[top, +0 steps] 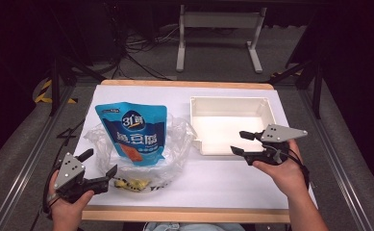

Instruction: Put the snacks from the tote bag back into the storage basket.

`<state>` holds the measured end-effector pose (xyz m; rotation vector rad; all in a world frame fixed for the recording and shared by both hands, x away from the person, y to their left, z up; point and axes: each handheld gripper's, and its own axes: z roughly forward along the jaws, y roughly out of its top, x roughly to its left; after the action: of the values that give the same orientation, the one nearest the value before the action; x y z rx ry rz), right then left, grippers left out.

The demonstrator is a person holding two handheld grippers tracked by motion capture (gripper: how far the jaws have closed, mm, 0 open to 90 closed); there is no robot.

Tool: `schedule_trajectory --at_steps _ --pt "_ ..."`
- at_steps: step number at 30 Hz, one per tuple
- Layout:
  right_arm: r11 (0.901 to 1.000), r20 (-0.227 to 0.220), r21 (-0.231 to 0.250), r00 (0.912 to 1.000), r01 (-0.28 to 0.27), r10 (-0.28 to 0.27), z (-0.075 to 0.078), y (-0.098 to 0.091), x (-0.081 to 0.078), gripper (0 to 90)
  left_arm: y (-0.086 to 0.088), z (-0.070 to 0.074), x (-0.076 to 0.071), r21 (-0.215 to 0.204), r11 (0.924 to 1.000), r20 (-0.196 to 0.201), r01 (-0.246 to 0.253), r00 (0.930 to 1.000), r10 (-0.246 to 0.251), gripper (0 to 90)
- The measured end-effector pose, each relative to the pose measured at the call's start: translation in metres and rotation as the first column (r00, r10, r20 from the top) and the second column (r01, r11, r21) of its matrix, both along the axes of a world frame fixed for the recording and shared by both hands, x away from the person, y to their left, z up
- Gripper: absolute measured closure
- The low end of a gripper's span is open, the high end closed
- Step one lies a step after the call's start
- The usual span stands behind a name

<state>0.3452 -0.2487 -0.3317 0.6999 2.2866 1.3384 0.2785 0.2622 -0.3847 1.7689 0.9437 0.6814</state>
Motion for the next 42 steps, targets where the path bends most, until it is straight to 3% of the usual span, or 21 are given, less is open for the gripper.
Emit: schedule_trajectory --at_steps 1,13,19,24,35,42 --pt "0.9997 -0.001 -0.003 0.9997 -0.025 0.025 0.004 0.008 0.003 39.1 0.001 0.0 0.0 -0.003 1.0 0.001 -0.004 1.0 0.004 10.2" --pt "0.9959 0.002 -0.01 0.9959 -0.09 0.09 0.013 0.049 0.021 36.9 0.004 -0.003 0.001 0.003 1.0 0.001 -0.007 1.0 0.007 10.2" --pt "0.9932 -0.005 0.014 0.9932 -0.116 0.116 0.017 0.066 0.028 35.5 0.005 -0.004 0.001 -0.009 0.9999 0.003 -0.006 1.0 0.007 10.2" --pt "0.9855 -0.015 0.024 0.9856 -0.168 0.169 0.022 0.085 0.031 31.1 0.006 -0.004 0.001 -0.012 0.9999 0.011 -0.011 0.9999 0.012 10.2" --pt "0.9733 -0.021 -0.04 0.9741 -0.226 0.225 0.022 0.127 0.04 21.0 0.005 -0.004 0.001 -0.004 0.9999 0.025 -0.015 0.9996 0.015 10.3" --pt "0.9678 -0.034 -0.053 0.9691 -0.246 0.244 0.017 0.149 0.05 18.5 0.006 -0.004 0.001 -0.004 0.9999 0.024 -0.012 0.9996 0.012 10.3"
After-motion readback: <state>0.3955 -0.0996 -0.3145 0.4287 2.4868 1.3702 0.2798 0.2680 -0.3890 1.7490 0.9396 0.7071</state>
